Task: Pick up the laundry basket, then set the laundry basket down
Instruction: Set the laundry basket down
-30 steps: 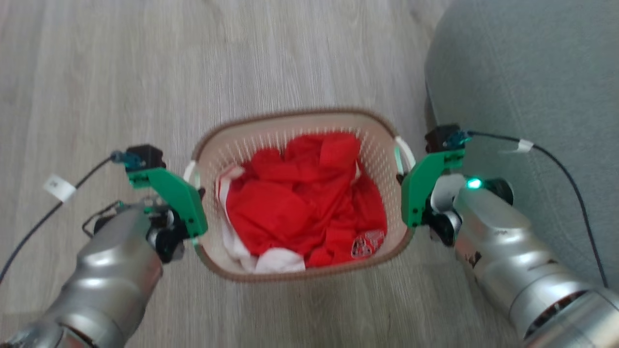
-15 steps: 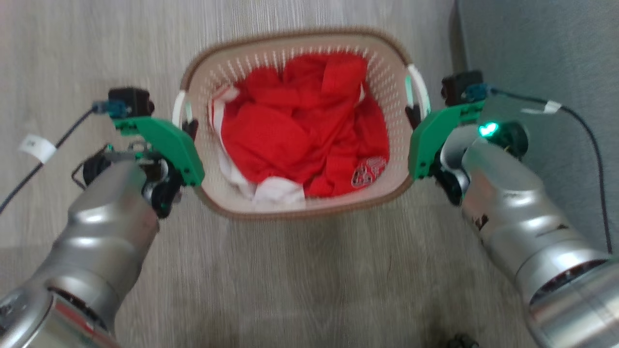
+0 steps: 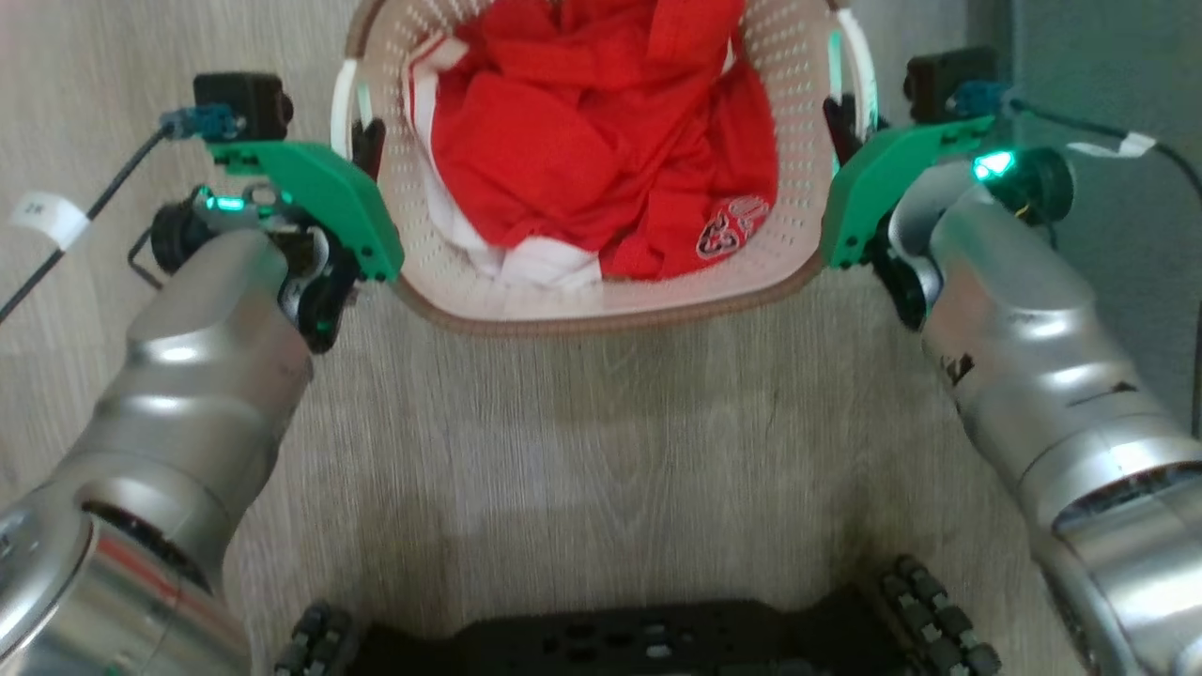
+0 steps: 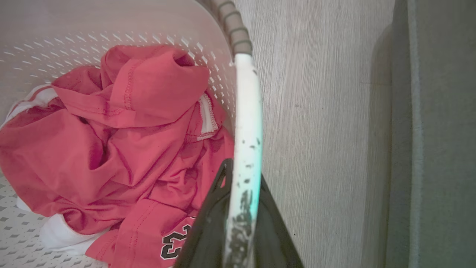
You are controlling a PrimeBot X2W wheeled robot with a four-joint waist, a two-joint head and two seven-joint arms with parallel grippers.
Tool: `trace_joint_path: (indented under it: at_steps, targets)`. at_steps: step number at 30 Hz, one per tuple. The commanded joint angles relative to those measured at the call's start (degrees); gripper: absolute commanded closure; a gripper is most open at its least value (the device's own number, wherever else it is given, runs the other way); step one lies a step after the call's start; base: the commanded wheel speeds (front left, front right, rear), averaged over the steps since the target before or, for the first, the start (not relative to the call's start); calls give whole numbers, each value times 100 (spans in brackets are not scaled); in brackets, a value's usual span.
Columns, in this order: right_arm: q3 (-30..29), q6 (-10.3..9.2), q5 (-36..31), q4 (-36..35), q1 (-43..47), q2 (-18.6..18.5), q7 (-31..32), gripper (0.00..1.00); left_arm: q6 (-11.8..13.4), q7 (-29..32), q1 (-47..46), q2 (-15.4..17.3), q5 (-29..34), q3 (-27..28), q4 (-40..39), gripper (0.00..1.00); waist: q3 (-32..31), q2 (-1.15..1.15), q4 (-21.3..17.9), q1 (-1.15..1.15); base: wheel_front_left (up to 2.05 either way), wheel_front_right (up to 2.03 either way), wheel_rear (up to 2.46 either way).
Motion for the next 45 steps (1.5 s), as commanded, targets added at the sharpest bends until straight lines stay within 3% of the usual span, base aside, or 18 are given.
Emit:
trace_joint_path:
  at_steps: [1,11,27,33,45]
  targets:
    - [-163,-88,-119,55,-1,-311,-98,100,40,-129,-160,451,23,86,151,100,319,0,36,-1,0,0,0]
    - [-1195,-88,-1004,55,-126,-266,-227,100,40,-401,-381,446,103,23,157,100,862,0,49,-1,0,0,0]
    - [-2527,-88,-2257,55,-157,-156,-278,100,40,-472,-525,396,130,4,117,100,1156,0,77,-1,0,0,0]
    - [-2783,-88,-2518,55,-149,-146,-284,100,39,-474,-511,342,109,-38,99,100,1134,0,123,-1,0,0,0]
    - [-2728,-88,-2466,55,-121,-144,-277,100,39,-438,-474,342,-54,-169,18,100,1101,0,148,-1,0,0,0]
